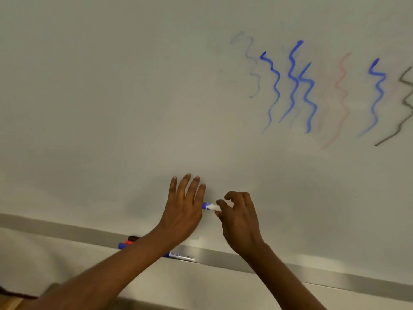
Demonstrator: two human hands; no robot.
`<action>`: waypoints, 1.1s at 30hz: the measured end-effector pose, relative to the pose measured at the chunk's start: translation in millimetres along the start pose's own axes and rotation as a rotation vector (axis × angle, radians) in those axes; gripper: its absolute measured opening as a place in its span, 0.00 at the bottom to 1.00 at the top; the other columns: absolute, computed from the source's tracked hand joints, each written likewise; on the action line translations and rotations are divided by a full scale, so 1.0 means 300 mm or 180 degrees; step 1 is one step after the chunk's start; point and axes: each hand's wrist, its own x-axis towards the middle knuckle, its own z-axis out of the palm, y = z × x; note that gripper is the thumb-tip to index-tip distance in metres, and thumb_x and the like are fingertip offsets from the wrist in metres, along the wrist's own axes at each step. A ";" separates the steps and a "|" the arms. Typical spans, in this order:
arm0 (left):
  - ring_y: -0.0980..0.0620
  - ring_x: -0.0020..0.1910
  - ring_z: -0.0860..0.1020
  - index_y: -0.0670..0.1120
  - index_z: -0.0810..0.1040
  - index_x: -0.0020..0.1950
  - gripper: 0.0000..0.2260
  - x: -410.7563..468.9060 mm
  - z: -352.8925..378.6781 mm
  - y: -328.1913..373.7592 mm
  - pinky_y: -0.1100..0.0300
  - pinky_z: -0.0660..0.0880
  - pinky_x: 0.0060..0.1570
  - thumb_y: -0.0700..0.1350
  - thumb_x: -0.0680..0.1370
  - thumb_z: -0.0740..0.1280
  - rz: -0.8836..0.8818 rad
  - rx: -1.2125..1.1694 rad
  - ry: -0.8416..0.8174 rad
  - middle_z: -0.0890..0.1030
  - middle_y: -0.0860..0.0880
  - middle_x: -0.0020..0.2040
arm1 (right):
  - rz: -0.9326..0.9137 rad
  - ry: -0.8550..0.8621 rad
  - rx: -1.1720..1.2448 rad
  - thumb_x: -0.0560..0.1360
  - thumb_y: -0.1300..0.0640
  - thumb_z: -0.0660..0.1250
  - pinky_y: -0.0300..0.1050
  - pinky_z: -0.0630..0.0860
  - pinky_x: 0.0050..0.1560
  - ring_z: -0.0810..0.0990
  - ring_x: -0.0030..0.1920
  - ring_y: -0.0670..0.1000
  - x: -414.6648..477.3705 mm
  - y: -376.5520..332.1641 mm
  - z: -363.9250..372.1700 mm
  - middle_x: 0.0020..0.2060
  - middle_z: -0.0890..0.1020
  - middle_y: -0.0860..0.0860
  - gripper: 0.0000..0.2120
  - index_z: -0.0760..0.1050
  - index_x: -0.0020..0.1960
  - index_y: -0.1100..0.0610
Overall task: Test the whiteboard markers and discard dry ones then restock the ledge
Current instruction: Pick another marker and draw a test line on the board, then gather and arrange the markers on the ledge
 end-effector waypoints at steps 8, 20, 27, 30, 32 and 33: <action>0.34 0.65 0.72 0.40 0.75 0.66 0.41 -0.200 0.262 -0.040 0.36 0.57 0.67 0.61 0.60 0.79 -0.0076 0.0182 -0.1283 0.73 0.36 0.67 | 0.0169 -0.0517 0.0707 0.61 0.63 0.81 0.42 0.73 0.35 0.76 0.40 0.54 -0.206 0.055 0.248 0.41 0.78 0.53 0.23 0.80 0.55 0.57; 0.37 0.76 0.50 0.45 0.50 0.78 0.36 -0.422 0.533 0.000 0.37 0.44 0.71 0.62 0.78 0.60 -0.0707 0.0204 -0.2372 0.51 0.39 0.78 | 0.0287 -0.1273 0.1084 0.60 0.62 0.81 0.43 0.74 0.37 0.77 0.39 0.54 -0.492 0.048 0.634 0.38 0.80 0.53 0.16 0.83 0.46 0.59; 0.38 0.76 0.49 0.45 0.50 0.78 0.38 -0.555 0.613 -0.076 0.38 0.43 0.71 0.69 0.77 0.47 -0.1077 0.0218 -0.2670 0.50 0.40 0.78 | 0.0324 -0.1104 0.0765 0.63 0.59 0.73 0.46 0.62 0.42 0.72 0.45 0.54 -0.543 0.010 0.725 0.39 0.82 0.53 0.11 0.83 0.45 0.56; 0.37 0.75 0.55 0.45 0.56 0.77 0.38 -0.564 0.619 -0.135 0.38 0.49 0.71 0.70 0.76 0.43 -0.1216 0.0141 -0.2622 0.57 0.39 0.77 | 0.0314 -0.1342 0.0621 0.62 0.62 0.77 0.48 0.68 0.44 0.78 0.44 0.56 -0.547 -0.018 0.757 0.41 0.83 0.53 0.13 0.83 0.46 0.56; 0.36 0.72 0.64 0.44 0.66 0.73 0.40 -0.562 0.632 -0.175 0.36 0.57 0.68 0.69 0.74 0.39 -0.1117 0.0087 -0.2681 0.67 0.38 0.72 | 0.0339 -0.1462 0.0606 0.62 0.62 0.77 0.48 0.68 0.44 0.80 0.42 0.56 -0.534 -0.040 0.767 0.40 0.83 0.53 0.13 0.83 0.46 0.56; 0.36 0.68 0.68 0.44 0.71 0.70 0.40 -0.562 0.642 -0.197 0.36 0.61 0.65 0.69 0.75 0.38 -0.1056 0.0072 -0.2734 0.71 0.38 0.69 | 0.0356 -0.1493 0.0578 0.63 0.63 0.74 0.47 0.66 0.44 0.80 0.42 0.56 -0.524 -0.049 0.770 0.40 0.83 0.53 0.11 0.83 0.46 0.56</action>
